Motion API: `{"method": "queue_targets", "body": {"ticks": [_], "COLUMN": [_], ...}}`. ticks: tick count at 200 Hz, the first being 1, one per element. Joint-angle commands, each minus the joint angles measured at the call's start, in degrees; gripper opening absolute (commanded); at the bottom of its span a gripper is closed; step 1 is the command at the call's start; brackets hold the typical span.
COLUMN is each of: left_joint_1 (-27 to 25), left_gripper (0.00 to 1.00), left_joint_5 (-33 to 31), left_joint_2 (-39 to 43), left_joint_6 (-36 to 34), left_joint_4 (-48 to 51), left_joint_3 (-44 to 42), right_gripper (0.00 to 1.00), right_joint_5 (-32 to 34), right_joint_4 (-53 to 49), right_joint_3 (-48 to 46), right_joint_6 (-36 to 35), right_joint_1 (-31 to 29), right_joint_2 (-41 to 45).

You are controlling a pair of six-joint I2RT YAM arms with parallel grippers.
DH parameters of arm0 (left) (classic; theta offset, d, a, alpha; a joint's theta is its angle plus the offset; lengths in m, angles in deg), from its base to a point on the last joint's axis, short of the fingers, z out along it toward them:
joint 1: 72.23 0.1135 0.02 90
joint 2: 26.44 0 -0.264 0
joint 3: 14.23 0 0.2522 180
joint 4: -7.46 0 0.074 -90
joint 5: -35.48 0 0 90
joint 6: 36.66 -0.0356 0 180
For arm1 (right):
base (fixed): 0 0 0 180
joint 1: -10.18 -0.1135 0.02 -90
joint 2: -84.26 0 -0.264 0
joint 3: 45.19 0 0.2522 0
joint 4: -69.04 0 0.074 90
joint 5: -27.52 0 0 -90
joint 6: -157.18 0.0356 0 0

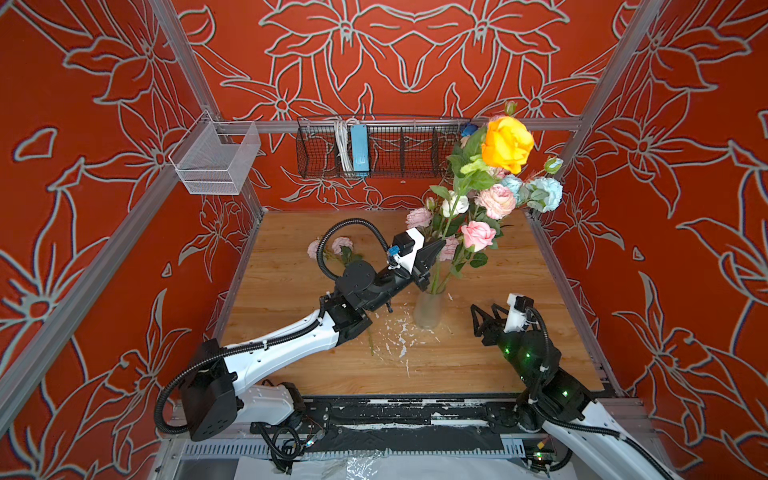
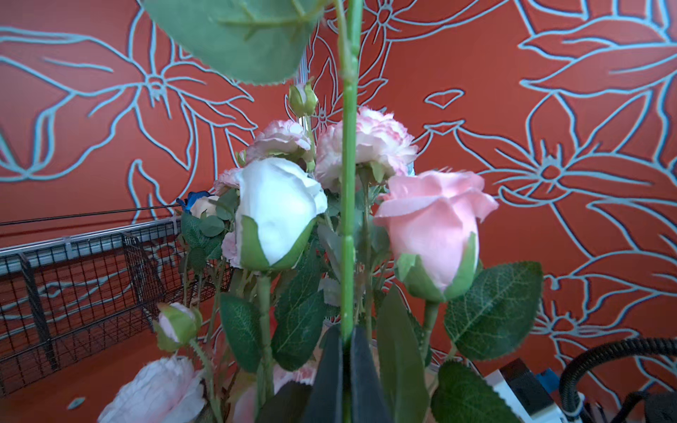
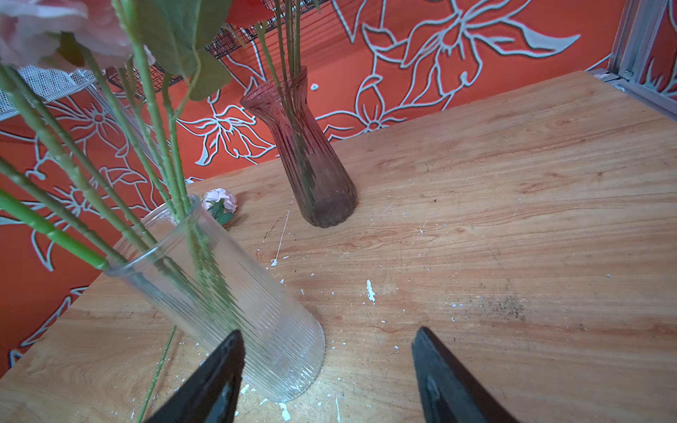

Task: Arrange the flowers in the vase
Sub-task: 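Open left gripper and draw it back from the clear vase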

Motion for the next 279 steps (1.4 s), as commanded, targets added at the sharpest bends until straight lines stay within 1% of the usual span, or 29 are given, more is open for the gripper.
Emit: {"method": "queue_targets", "body": {"ticks": [1, 14, 52, 85, 109, 136, 142, 150, 163, 177, 201, 238, 259, 279], "left_joint_1": [-0.56, -0.55, -0.58, -0.6, -0.56, -0.56, -0.6, -0.6, -0.61, -0.6, -0.61, -0.61, -0.53, -0.53], "left_gripper": [0.0, 0.0, 0.0, 0.0, 0.0, 0.0, 0.04, 0.12, 0.34, 0.45, 0.47, 0.5, 0.53, 0.59], "left_joint_5": [-2.88, -3.03, -3.56, -4.83, -5.7, -6.23, -5.84, -5.18, -5.05, -4.57, -3.5, -3.89, -6.88, -11.7], "left_joint_2": [-1.3, -1.69, -0.33, 1.2, 0.5, -0.16, -0.23, -0.19, 0.16, 0.84, 2.65, 6.4, 8.52, 10.86], "left_joint_6": [-3.15, -3.14, -4.21, -5.06, -4.01, -1.59, -1.1, -0.63, 0.28, 0.87, 1.5, 2.6, 4.29, 6.77], "left_joint_4": [-6.79, -7.83, -5.79, -0.04, -2.55, -2.99, -3.08, -2.8, -1.59, -0.62, 1.56, 7.46, 11.8, 18.37], "left_joint_3": [-0.47, -1.15, -2.08, -1.9, -4.94, -6.54, -6.75, -6.8, -6.72, -6.66, -6.37, -5.51, -5.24, -4.58], "right_gripper": [0.74, 0.74, 0.74, 0.74, 0.74, 0.74, 0.74, 0.74, 0.74, 0.74, 0.74, 0.74, 0.74, 0.74], "right_joint_5": [1.64, 1.66, 1.83, 1.68, 1.7, 1.96, 1.92, 1.92, 1.84, 1.82, 1.8, 1.66, 1.65, 1.66], "right_joint_4": [-0.07, -0.09, 0.1, 0.45, 0.34, 0.1, 0.18, 0.19, 0.19, 0.14, 0.03, -0.15, -0.06, -0.08], "right_joint_3": [-0.61, -0.61, -0.61, -0.53, -0.42, -0.45, -0.44, -0.44, -0.35, -0.35, -0.35, -0.13, -0.22, -0.17], "right_joint_6": [-0.15, -0.12, -0.22, -0.24, -0.33, -0.37, -0.33, -0.33, -0.37, -0.33, -0.33, -0.33, -0.33, -0.23], "right_joint_1": [0.41, 0.35, 0.38, 0.37, 0.37, 0.37, 0.43, 0.36, 0.36, 0.37, 0.42, 0.35, 0.44, 0.42], "right_joint_2": [0.45, 0.39, 0.07, -0.78, -1.01, -0.99, -0.99, -0.98, -0.97, -0.92, -0.84, -0.66, -0.89, -1.02]}}
